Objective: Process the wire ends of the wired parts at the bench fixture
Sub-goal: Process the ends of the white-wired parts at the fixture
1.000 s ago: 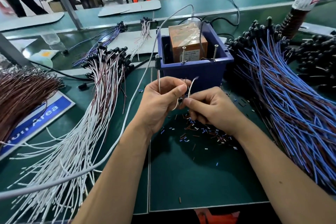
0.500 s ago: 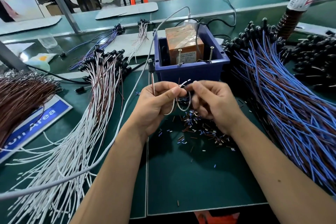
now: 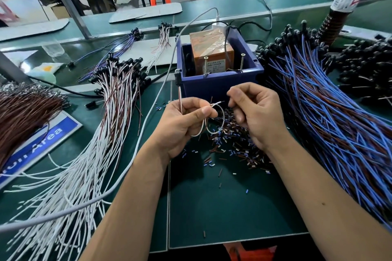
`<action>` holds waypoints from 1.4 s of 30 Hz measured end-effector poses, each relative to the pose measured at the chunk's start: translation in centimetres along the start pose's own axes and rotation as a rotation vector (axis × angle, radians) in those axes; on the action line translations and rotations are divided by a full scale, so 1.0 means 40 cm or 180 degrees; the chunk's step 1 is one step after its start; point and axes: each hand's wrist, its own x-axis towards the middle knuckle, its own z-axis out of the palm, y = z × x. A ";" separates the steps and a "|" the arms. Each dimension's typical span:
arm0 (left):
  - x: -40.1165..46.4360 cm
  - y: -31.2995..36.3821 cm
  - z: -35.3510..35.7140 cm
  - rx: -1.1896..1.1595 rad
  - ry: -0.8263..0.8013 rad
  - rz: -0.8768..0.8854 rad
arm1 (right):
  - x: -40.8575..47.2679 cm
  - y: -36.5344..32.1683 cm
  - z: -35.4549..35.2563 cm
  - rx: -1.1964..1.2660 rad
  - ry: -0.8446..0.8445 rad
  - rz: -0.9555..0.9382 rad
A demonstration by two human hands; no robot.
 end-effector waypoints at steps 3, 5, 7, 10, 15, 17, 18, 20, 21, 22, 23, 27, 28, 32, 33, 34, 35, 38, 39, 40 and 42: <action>-0.002 0.005 0.005 -0.0092 0.0198 0.0283 | 0.003 -0.004 -0.004 -0.0065 0.0146 -0.0071; 0.000 0.005 0.014 -0.0076 0.0271 0.0541 | -0.007 -0.001 0.006 -0.0255 -0.0025 -0.0168; 0.003 0.002 0.027 -0.0087 0.0372 0.0715 | -0.020 0.003 0.021 -0.0582 -0.0354 -0.0345; 0.005 0.000 0.040 -0.0198 0.0611 0.0697 | -0.031 0.006 0.040 -0.1035 -0.0782 -0.0465; 0.007 0.006 0.049 -0.0272 0.0705 0.0702 | -0.035 0.007 0.043 -0.1063 -0.0800 -0.0493; 0.007 0.012 0.054 -0.0216 0.0783 0.0814 | -0.036 0.004 0.048 -0.1156 -0.0739 -0.0654; 0.007 0.014 0.056 -0.0144 0.0824 0.0844 | -0.037 0.002 0.051 -0.1147 -0.0713 -0.0696; 0.006 0.017 0.059 -0.0051 0.0856 0.0873 | -0.038 -0.001 0.055 -0.1030 -0.0626 -0.0706; 0.006 0.019 0.059 -0.0049 0.0850 0.0894 | -0.037 -0.003 0.055 -0.0938 -0.0543 -0.0682; 0.005 0.023 0.056 -0.0071 0.0849 0.0918 | -0.036 -0.007 0.053 -0.0833 -0.0443 -0.0655; 0.005 0.027 0.052 -0.0096 0.0866 0.0940 | -0.034 -0.012 0.051 -0.0737 -0.0345 -0.0643; 0.009 0.032 0.041 0.0144 0.1043 0.1032 | -0.029 -0.027 0.043 -0.0502 0.0127 -0.0743; 0.011 0.030 0.045 0.0242 0.1136 0.1040 | -0.029 -0.029 0.042 -0.0423 0.0268 -0.0743; 0.034 0.028 0.079 0.0225 0.1816 0.0933 | -0.032 -0.030 0.041 -0.0213 0.0638 -0.0763; 0.043 0.030 0.089 0.0192 0.1975 0.0889 | -0.034 -0.029 0.042 -0.0206 0.0684 -0.0759; 0.051 0.033 0.097 0.0197 0.2117 0.0846 | -0.035 -0.027 0.045 -0.0218 0.0728 -0.0736; 0.058 0.036 0.105 0.0234 0.2252 0.0800 | -0.036 -0.024 0.049 -0.0232 0.0777 -0.0692; 0.073 0.046 0.126 0.0357 0.2568 0.0683 | -0.034 -0.018 0.058 -0.0211 0.0937 -0.0558; 0.077 0.049 0.132 0.0423 0.2627 0.0659 | -0.033 -0.017 0.060 -0.0188 0.0986 -0.0537; 0.081 0.053 0.137 0.0530 0.2678 0.0645 | -0.032 -0.017 0.061 -0.0165 0.1027 -0.0522; 0.086 0.060 0.149 0.0790 0.2742 0.0628 | -0.032 -0.017 0.062 -0.0116 0.1088 -0.0501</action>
